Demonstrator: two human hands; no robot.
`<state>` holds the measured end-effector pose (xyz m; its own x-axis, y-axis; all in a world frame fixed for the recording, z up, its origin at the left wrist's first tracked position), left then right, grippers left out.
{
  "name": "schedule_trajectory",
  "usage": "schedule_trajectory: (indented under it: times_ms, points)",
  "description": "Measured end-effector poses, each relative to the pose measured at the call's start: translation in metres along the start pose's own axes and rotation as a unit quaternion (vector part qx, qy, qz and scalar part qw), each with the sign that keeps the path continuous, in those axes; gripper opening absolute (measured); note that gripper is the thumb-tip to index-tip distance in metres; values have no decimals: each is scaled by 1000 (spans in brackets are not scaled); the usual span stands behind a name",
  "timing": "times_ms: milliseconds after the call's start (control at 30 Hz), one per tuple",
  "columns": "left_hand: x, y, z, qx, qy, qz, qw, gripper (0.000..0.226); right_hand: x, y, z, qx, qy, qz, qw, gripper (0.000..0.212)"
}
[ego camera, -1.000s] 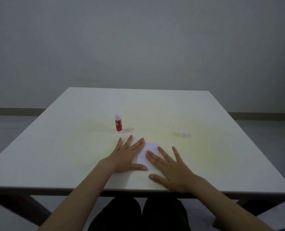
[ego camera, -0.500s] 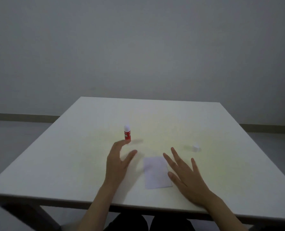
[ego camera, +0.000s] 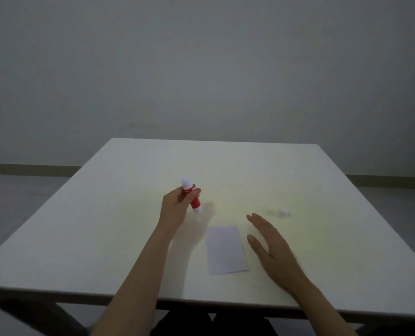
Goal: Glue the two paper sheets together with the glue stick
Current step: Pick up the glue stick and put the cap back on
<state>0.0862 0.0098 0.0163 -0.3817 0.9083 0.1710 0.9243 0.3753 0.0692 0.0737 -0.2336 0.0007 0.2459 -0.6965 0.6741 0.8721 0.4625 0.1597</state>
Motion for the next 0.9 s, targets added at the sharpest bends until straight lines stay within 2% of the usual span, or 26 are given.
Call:
schedule_trajectory:
  times_ms: [67, 100, 133, 167, 233, 300, 400, 467, 500, 533, 600, 633, 667, 700, 767, 800, 833, 867, 900]
  points:
    - [-12, -8, -9, -5, -117, 83, 990, 12, 7, 3, 12, -7, 67, -122, 990, 27]
    - [-18, -14, -17, -18, -163, 120, 979, 15, 8, 5, 18, -30, 107, -153, 982, 25]
    - [-23, -19, -23, -27, -198, 155, 967, 23, 6, 10, 24, -65, 169, -147, 972, 31]
    - [-29, -25, -31, -33, -224, 185, 956, 30, 0, 17, 28, -118, 245, -96, 958, 45]
    - [-37, -36, -45, -37, -239, 229, 943, 33, -19, 23, 41, -217, 402, 78, 886, 73]
    - [-40, -44, -53, -37, -225, 245, 942, 31, -30, 19, 56, -221, 505, 187, 813, 81]
    - [-39, -53, -56, -42, -223, 244, 943, 28, -33, 13, 63, -200, 597, 201, 750, 60]
    - [-38, -58, -57, -49, -224, 227, 947, 26, -31, 11, 63, -198, 630, 175, 731, 46]
    - [-37, -60, -57, -49, -223, 208, 951, 23, -29, 11, 60, -191, 627, 145, 741, 41]
    - [-37, -61, -56, -45, -225, 186, 955, 19, -25, 11, 56, -167, 592, 98, 783, 37]
    - [-39, -66, -53, -21, -238, 135, 962, 9, -13, 10, 55, -66, 393, -34, 917, 27]
    - [-41, -68, -52, -7, -241, 107, 965, 9, -6, 7, 58, -4, 257, -115, 960, 22]
    - [-43, -71, -51, 6, -237, 80, 968, 9, -1, 3, 62, 49, 145, -192, 969, 21]
    - [-45, -73, -51, 17, -228, 54, 972, 7, 2, -3, 68, 93, 54, -255, 961, 21]
    - [-49, -78, -53, 33, -209, 10, 977, 2, 5, -12, 77, 167, -125, -347, 914, 24]
    - [-50, -79, -52, 37, -197, -7, 980, 7, 4, -15, 76, 183, -174, -367, 895, 25]
    - [-51, -80, -53, 38, -183, -17, 982, 11, 4, -13, 72, 166, -166, -356, 904, 27]
    - [-50, -79, -53, 35, -170, -18, 985, 14, 6, -8, 65, 110, -86, -312, 940, 29]
    - [-50, -78, -55, 29, -162, -13, 986, 15, 4, -3, 57, 21, 60, -228, 972, 32]
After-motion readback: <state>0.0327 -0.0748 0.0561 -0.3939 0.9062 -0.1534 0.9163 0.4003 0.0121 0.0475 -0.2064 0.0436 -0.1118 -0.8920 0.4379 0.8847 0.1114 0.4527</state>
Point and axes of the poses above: each hand's wrist, its own y-axis towards the middle knuckle, its own x-axis out of the back of the hand, z = x × y, the point moved 5 cm from there along y, towards the middle knuckle, and after that the axes turned 4 degrees about z, right-handed, at the moved point
